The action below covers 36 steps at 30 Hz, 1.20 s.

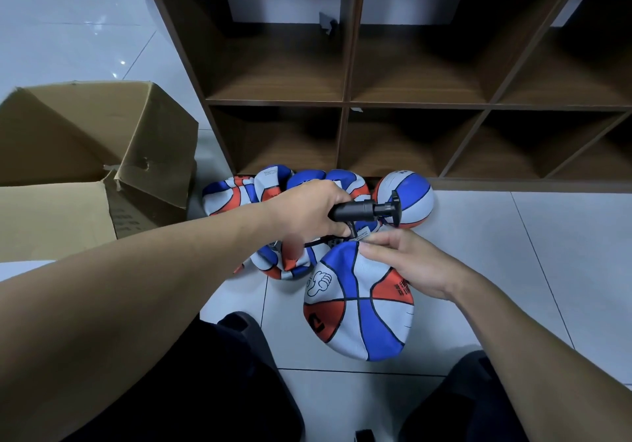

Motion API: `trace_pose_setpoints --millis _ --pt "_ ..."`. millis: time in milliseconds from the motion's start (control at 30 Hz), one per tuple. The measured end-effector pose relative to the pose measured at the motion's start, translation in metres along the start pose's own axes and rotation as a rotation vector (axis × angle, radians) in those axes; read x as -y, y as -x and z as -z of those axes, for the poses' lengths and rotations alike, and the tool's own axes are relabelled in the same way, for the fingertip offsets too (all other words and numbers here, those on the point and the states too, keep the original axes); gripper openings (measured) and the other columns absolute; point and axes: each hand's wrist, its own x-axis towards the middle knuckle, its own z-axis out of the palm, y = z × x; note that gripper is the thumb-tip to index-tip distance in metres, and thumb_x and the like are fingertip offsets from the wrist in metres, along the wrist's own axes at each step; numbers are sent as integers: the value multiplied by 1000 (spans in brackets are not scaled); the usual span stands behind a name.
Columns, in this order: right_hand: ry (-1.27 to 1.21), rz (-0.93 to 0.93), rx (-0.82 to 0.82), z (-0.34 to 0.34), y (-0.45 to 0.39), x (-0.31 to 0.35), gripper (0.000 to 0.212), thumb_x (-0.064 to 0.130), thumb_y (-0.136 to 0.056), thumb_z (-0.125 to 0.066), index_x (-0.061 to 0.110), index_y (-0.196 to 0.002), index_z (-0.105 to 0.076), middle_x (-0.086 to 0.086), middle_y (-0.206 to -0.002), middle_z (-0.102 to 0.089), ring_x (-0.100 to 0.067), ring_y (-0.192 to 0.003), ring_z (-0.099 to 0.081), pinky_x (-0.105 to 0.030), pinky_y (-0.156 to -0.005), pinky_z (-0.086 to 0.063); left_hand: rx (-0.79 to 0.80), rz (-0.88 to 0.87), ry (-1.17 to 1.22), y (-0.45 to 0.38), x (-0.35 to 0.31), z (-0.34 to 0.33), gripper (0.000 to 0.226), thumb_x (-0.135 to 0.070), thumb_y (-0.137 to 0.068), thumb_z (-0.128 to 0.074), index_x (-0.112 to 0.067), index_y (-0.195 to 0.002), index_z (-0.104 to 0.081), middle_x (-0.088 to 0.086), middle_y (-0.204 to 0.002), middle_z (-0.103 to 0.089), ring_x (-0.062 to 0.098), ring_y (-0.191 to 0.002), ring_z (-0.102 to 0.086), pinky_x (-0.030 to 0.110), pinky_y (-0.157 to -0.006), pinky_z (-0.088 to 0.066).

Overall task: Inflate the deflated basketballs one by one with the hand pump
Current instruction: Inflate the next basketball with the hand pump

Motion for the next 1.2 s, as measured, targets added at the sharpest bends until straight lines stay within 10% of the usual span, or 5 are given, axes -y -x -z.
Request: trace_pose_setpoints --millis 167,433,633,767,1200 --pt "111 31 -105 1 -7 -10 28 47 -102 -71 24 -113 -81 -24 -120 -72 -38 -111 -72 -63 -108 -53 -18 -5 -54 1 -2 -4 29 -30 -96 -82 -34 -79 -59 -9 -75 -61 9 -68 -58 19 -54 -32" --pt "229 97 -92 0 -10 -17 25 44 -99 -73 21 -91 -78 -16 -80 -53 -26 -74 -46 -43 -70 -41 9 -21 -59 0 1 -8 29 -28 -93 -85 -34 -78 -61 -12 -67 -60 8 -64 -57 21 -56 -35" --pt "365 11 -1 -5 -21 -41 19 48 -85 -85 41 -100 -75 19 -98 -73 -5 -98 -67 -35 -97 -55 230 -47 -68 9 12 -20 18 -34 -94 -84 -28 -89 -68 -8 -77 -68 9 -69 -62 29 -65 -47" --pt "694 -92 34 -10 -31 -68 23 51 -79 -88 39 -94 -75 10 -90 -71 -10 -82 -67 -34 -76 -57 185 11 32 9 17 -25 21 -36 -100 -77 -21 -93 -66 -1 -76 -70 10 -62 -62 28 -62 -46" --pt "985 -133 30 -29 -37 -109 70 42 -84 -88 35 -148 -61 5 -149 -57 -21 -137 -53 -37 -114 -45 375 139 188 8 19 -69 20 -32 -102 -71 -14 -100 -64 5 -76 -75 17 -60 -72 32 -62 -61"
